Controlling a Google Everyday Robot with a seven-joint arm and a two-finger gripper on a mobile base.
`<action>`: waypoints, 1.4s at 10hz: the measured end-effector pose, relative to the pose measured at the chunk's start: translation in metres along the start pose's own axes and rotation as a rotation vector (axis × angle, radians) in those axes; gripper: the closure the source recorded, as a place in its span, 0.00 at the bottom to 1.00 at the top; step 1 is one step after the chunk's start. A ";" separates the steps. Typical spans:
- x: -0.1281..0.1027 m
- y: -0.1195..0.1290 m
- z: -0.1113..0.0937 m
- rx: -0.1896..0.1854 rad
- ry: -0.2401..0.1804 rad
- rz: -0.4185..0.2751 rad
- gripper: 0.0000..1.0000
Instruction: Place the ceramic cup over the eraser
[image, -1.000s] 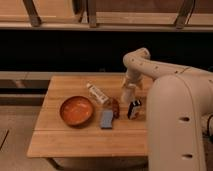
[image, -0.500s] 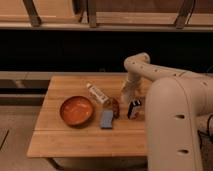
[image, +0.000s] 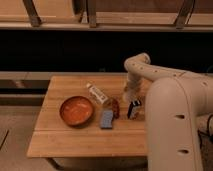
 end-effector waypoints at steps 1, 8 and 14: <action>-0.007 0.001 -0.014 -0.003 -0.024 0.006 1.00; 0.010 0.006 -0.191 0.022 -0.122 0.100 1.00; 0.106 -0.011 -0.232 0.106 -0.027 0.191 1.00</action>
